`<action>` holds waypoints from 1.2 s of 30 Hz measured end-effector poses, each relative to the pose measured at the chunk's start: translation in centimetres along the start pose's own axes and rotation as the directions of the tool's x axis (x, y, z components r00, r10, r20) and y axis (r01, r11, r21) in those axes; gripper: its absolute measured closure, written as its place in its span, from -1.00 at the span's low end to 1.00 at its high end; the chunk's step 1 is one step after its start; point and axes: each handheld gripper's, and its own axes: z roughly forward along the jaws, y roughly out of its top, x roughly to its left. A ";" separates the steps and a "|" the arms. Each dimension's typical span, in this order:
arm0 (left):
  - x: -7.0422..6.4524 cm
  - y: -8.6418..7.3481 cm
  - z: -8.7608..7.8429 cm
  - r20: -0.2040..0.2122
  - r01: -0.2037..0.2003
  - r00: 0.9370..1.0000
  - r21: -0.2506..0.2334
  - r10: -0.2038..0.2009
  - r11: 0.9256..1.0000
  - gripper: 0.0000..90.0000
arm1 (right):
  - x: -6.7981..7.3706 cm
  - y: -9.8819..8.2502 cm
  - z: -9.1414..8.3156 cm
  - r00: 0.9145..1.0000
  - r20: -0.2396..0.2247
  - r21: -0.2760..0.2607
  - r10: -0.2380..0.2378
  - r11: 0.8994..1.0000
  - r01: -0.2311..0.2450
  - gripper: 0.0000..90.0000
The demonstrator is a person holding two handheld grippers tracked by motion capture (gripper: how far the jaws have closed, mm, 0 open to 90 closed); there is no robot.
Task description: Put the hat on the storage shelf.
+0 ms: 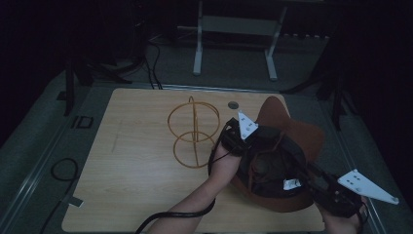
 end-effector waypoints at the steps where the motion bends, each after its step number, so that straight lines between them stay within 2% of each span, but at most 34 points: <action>1: -0.2 0.1 -0.4 -0.006 -0.020 1.000 -0.015 0.020 1.000 0.95 | 0.0 0.1 -0.4 1.000 -0.009 0.004 -0.005 1.000 0.005 0.14; 3: -0.2 0.2 -0.6 0.003 -0.011 1.000 -0.022 0.011 1.000 0.95 | 0.0 0.2 -0.7 1.000 -0.016 0.007 -0.016 1.000 0.017 0.13; 4: -0.5 0.4 -0.9 0.010 -0.021 1.000 -0.034 0.021 0.999 0.95 | 0.2 0.2 -1.4 0.998 -0.034 0.018 -0.046 0.999 0.046 0.09; 8: -0.8 0.6 -1.3 0.026 -0.016 1.000 -0.048 0.017 0.999 0.95 | 0.6 -0.1 -1.9 0.996 -0.058 0.033 -0.074 0.997 0.076 0.06; 11: -1.0 0.7 -1.4 0.024 -0.020 0.999 -0.056 0.021 0.998 0.95 | 0.6 -0.2 -2.1 0.995 -0.083 0.027 -0.061 0.998 0.063 0.00; 12: -1.1 0.8 -1.5 0.016 -0.026 1.000 -0.060 0.027 0.998 0.95 | 0.7 -0.2 -2.3 0.993 -0.096 0.021 -0.068 0.997 0.070 -0.05; 14: -1.3 0.8 -1.7 0.001 -0.040 0.999 -0.068 0.040 0.997 0.95 | 0.7 -0.2 -2.3 0.994 -0.093 0.016 -0.065 0.998 0.067 -0.08; 15: -1.3 0.8 -1.7 -0.003 -0.035 0.999 -0.071 0.035 0.997 0.95 | 0.9 -0.1 -2.3 0.991 -0.117 0.013 -0.065 0.998 0.067 -0.17; 16: -1.2 0.8 -1.8 -0.026 -0.046 0.999 -0.076 0.044 0.996 0.95 | 0.9 0.0 -2.4 0.990 -0.128 0.006 -0.058 0.998 0.059 -0.17; 17: -1.2 0.8 -1.8 -0.026 -0.046 0.999 -0.076 0.044 0.996 0.95 | 0.9 0.0 -2.4 0.990 -0.128 0.006 -0.058 0.998 0.059 -0.17; 19: -0.9 0.7 -1.8 -0.007 -0.036 0.999 -0.083 0.035 0.996 0.95 | 0.8 0.3 -2.6 0.984 -0.171 -0.018 -0.045 0.999 0.042 -0.19; 20: -0.9 0.7 -1.9 -0.006 -0.041 0.999 -0.084 0.041 0.996 0.95 | 0.8 0.7 -3.0 0.982 -0.167 -0.024 -0.090 0.996 0.087 -0.17; 22: -0.8 0.7 -2.0 0.003 -0.045 0.999 -0.088 0.046 0.995 0.95 | 0.8 0.7 -3.0 0.982 -0.167 -0.024 -0.090 0.996 0.087 -0.17; 23: -0.4 0.6 -2.3 0.037 -0.044 0.998 -0.111 0.048 0.993 0.95 | 0.7 0.9 -3.2 0.982 -0.155 -0.017 -0.112 0.994 0.110 -0.16; 24: -0.1 0.5 -2.5 0.058 -0.047 0.997 -0.127 0.055 0.991 0.95 | -0.6 1.3 -3.9 0.985 -0.130 -0.039 -0.109 0.994 0.105 -0.08; 25: 0.1 0.4 -2.6 0.063 -0.048 0.996 -0.134 0.057 0.990 0.95 | -1.2 1.4 -4.1 0.989 -0.103 -0.047 -0.102 0.994 0.097 -0.03; 26: 0.5 0.3 -2.7 0.070 -0.034 0.997 -0.131 0.044 0.991 0.95 | -2.7 1.4 -4.5 0.994 -0.073 -0.050 -0.084 0.995 0.081 0.00; 27: 0.8 0.2 -2.8 0.095 -0.015 0.995 -0.131 0.028 0.991 0.95 | -2.7 1.4 -4.5 0.994 -0.073 -0.050 -0.084 0.995 0.081 0.00; 28: 1.4 -0.1 -2.9 0.134 0.008 0.991 -0.150 0.012 0.989 0.95 | -3.1 1.4 -4.6 0.995 -0.056 -0.050 -0.080 0.996 0.077 0.04; 30: 2.0 -0.3 -3.0 0.167 0.035 0.986 -0.164 -0.007 0.986 0.95 | -4.3 1.2 -4.5 0.997 -0.027 -0.039 -0.074 0.997 0.073 0.04; 32: 2.6 -0.5 -3.1 0.214 0.054 0.977 -0.188 -0.012 0.981 0.95 | -5.0 0.9 -4.2 0.997 -0.012 -0.021 -0.074 0.997 0.074 0.06; 33: 2.8 -0.5 -3.1 0.242 0.064 0.970 -0.182 -0.018 0.981 0.95 | -5.5 0.5 -3.9 0.998 -0.006 -0.006 -0.070 0.998 0.070 0.06; 34: 3.0 -0.5 -3.0 0.278 0.075 0.960 -0.187 -0.021 0.980 0.95 | -5.5 0.5 -3.9 0.998 -0.006 -0.006 -0.070 0.998 0.070 0.06; 35: 3.1 -0.6 -3.0 0.298 0.065 0.955 -0.216 0.002 0.974 0.95 | -5.7 0.3 -3.7 0.997 -0.012 0.002 -0.073 0.997 0.073 0.06; 36: 3.2 -0.7 -3.0 0.331 0.064 0.943 -0.232 0.017 0.971 0.95 | -5.7 0.1 -3.5 0.997 -0.007 0.014 -0.075 0.997 0.075 0.06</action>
